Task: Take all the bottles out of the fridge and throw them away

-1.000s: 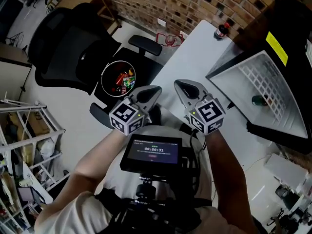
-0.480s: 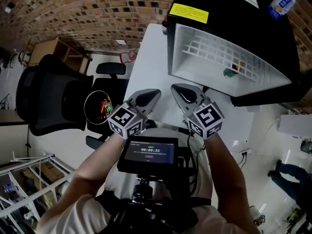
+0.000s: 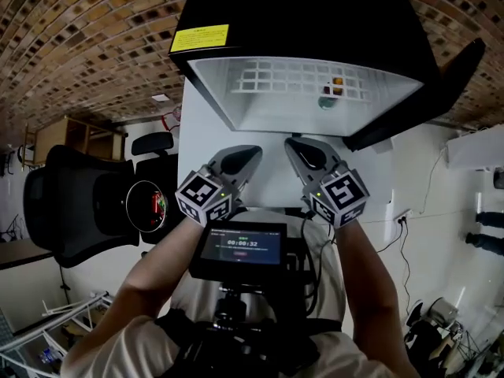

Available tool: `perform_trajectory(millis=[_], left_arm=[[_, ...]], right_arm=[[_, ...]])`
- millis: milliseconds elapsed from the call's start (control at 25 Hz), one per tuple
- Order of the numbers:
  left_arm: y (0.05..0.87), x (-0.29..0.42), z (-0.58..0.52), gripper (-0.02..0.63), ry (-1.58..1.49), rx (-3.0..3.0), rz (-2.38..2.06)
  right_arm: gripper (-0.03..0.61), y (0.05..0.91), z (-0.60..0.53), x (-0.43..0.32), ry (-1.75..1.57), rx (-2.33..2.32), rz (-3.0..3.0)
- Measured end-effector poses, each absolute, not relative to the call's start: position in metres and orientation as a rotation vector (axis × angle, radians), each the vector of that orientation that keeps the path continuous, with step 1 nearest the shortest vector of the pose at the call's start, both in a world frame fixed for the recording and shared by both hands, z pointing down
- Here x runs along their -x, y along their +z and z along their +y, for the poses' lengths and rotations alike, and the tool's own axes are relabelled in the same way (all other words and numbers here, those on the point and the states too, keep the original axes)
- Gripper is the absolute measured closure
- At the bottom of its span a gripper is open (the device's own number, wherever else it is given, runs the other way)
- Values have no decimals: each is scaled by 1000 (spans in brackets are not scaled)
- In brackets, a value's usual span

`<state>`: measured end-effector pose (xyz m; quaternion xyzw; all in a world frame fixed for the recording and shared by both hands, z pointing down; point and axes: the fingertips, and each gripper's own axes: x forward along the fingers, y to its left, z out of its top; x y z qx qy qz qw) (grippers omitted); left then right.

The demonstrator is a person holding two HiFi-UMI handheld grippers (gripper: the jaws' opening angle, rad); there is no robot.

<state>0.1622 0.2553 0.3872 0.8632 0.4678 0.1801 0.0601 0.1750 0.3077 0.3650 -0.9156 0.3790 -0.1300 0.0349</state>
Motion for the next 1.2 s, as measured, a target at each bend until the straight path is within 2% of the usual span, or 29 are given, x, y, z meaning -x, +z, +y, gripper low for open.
perform_trajectory(millis=[480, 1200], left_arm=[[378, -173, 333, 598, 546, -2554, 1580], [384, -185, 328, 603, 471, -2552, 1557]], right_arm=[[574, 366, 383, -177, -372, 2862, 959], [573, 371, 381, -186, -374, 2836, 987]])
